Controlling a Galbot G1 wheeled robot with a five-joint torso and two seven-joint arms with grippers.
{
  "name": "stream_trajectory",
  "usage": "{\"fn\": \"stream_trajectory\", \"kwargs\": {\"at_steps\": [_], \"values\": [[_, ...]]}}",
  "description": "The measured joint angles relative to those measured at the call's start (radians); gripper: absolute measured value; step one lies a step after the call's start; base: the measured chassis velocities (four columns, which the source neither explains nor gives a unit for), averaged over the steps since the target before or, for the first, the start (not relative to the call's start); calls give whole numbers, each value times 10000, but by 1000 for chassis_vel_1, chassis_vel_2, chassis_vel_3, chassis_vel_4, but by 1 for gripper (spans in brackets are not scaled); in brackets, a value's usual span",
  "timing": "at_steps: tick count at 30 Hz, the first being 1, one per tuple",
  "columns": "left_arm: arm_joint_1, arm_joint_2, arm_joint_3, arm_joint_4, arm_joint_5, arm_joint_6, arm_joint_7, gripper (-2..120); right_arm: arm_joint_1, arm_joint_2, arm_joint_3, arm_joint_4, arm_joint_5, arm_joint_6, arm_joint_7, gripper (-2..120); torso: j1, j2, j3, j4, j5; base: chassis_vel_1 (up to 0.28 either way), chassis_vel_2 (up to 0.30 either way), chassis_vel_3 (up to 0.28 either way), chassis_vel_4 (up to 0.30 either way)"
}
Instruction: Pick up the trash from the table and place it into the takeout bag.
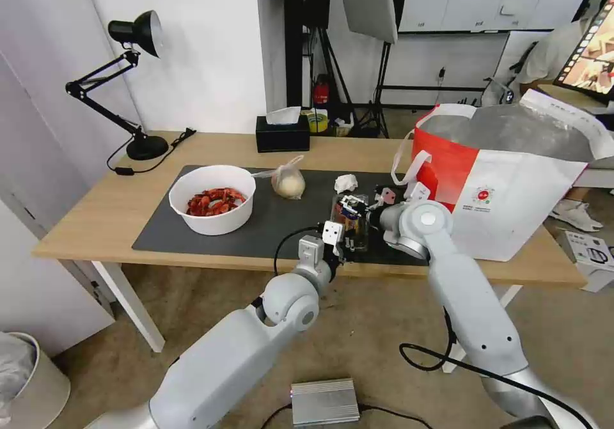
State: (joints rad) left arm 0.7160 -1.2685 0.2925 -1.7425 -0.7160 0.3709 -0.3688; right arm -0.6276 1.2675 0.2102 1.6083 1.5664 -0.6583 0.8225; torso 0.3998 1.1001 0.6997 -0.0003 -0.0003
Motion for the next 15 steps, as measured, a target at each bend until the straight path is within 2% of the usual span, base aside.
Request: {"fn": "stream_trajectory", "kwargs": {"at_steps": [5,7,8,11,12,15], "values": [[4,-24,0,10,-13,-9,-2,0,-3,0,27,-32,21,-5,-12,89,-1,0,0,-2,1,0,0,0,0],[8,-42,-1,13,-10,-16,-4,0,-23,-17,28,-16,23,-5,-18,79,0,-1,2,-1,3,0,0,0,0],[8,-42,-1,13,-10,-16,-4,0,-23,-17,28,-16,23,-5,-18,79,0,-1,2,-1,3,0,0,0,0],[-4,-44,-1,13,-6,-18,-12,0,-26,-35,5,-3,32,-13,-15,64,2,-3,3,3,5,0,0,0,0],[-4,-44,-1,13,-6,-18,-12,0,-26,-35,5,-3,32,-13,-15,64,2,-3,3,3,5,0,0,0,0],[-47,-46,5,13,-5,-22,-30,0,-20,-35,-11,9,47,-25,-11,50,3,-4,6,9,7,0,0,0,0]]}}
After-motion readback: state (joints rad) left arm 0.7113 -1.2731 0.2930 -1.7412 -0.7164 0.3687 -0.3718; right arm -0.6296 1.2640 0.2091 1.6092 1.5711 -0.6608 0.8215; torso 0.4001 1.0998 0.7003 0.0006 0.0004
